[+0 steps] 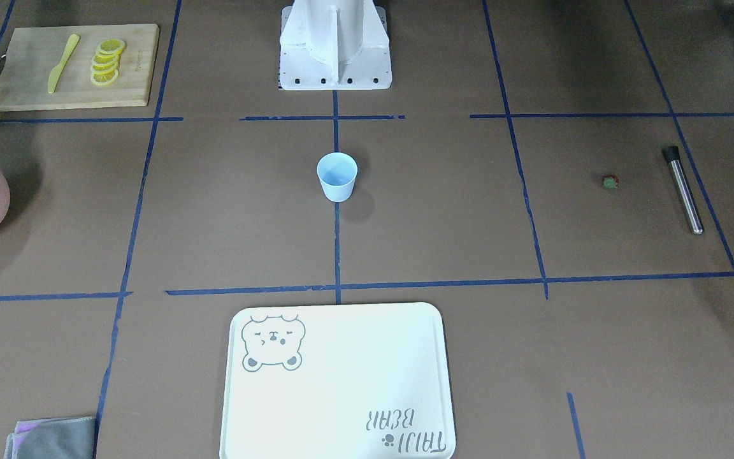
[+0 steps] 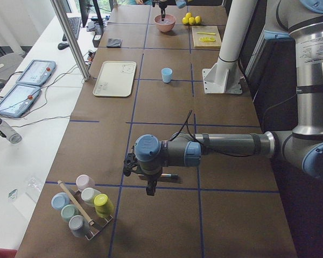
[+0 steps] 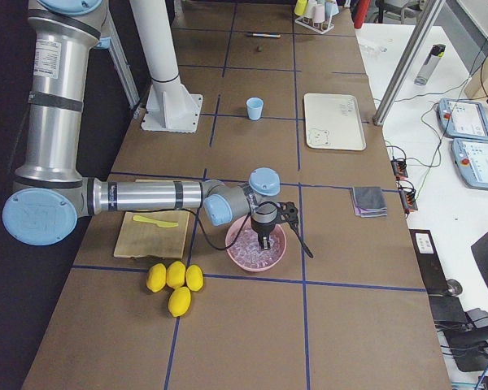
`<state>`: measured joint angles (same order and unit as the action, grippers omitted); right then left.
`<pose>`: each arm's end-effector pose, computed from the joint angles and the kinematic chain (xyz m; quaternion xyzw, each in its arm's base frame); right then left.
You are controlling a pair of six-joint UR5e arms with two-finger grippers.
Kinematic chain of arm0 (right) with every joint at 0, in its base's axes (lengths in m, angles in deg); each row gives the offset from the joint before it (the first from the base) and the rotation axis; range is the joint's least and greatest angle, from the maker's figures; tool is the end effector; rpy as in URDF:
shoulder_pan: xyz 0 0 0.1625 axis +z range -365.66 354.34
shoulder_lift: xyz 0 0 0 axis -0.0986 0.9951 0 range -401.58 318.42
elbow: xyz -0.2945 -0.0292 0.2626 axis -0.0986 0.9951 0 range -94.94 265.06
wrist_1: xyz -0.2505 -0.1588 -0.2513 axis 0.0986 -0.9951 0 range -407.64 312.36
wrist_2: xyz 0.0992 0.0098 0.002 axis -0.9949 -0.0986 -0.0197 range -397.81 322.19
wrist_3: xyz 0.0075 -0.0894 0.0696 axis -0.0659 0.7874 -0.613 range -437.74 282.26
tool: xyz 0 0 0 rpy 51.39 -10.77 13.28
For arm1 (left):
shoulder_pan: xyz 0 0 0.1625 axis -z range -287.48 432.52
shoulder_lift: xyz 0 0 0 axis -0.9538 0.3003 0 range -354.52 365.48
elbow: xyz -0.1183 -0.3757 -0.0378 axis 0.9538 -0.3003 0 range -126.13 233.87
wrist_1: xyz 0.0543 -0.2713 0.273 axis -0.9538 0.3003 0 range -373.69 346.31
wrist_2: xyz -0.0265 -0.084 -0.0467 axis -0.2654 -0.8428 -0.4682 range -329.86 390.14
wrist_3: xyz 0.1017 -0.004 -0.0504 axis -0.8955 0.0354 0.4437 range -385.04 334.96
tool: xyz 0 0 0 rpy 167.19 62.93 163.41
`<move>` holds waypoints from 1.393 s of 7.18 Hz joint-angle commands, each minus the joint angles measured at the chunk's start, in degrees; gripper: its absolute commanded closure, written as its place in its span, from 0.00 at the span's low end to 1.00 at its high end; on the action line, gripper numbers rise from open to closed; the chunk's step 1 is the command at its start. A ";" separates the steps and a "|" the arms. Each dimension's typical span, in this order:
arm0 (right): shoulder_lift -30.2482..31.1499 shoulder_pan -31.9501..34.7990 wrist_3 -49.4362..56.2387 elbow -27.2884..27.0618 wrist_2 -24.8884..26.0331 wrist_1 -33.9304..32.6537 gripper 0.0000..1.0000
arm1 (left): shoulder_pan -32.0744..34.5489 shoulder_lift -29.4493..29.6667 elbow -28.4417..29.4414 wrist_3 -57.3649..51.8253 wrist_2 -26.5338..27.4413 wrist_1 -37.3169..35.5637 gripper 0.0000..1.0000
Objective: Mash ice and strawberries in cup
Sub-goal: 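Lift the ice cube out of the pink bowl with the right gripper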
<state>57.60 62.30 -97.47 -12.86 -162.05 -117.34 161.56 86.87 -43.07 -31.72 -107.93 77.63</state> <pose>-0.0958 -0.4217 0.6172 0.0442 -0.3275 -0.0677 0.9414 -0.0419 -0.4057 0.6409 0.0175 0.4070 0.0597 0.9113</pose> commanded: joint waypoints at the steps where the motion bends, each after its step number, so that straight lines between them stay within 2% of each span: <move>1: 0.22 1.20 0.13 -0.42 -0.39 -0.09 0.97 | 0.00 0.00 0.00 0.00 0.00 0.00 0.00; 3: 0.22 4.27 0.30 -3.75 -1.35 -3.23 0.98 | 0.00 0.00 0.00 0.00 0.00 0.00 0.00; 5: -0.74 4.81 0.31 -10.58 -1.27 -12.17 0.98 | 0.00 0.00 0.00 0.00 0.00 0.00 0.00; 6: -3.01 4.64 0.31 -14.88 -1.27 -18.22 0.97 | 0.00 0.00 0.00 0.00 0.00 0.00 0.00; 8: -11.52 2.36 0.13 -19.48 -1.27 -29.04 0.96 | 0.00 0.00 0.00 0.00 -0.09 0.00 0.00; 10: -18.39 0.08 -3.01 -20.38 -3.37 -32.42 0.95 | 0.00 0.00 -0.26 0.00 -0.09 0.00 0.00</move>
<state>43.26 63.87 -98.43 -32.55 -164.15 -147.40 161.56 86.86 -43.15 -31.71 -108.02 77.63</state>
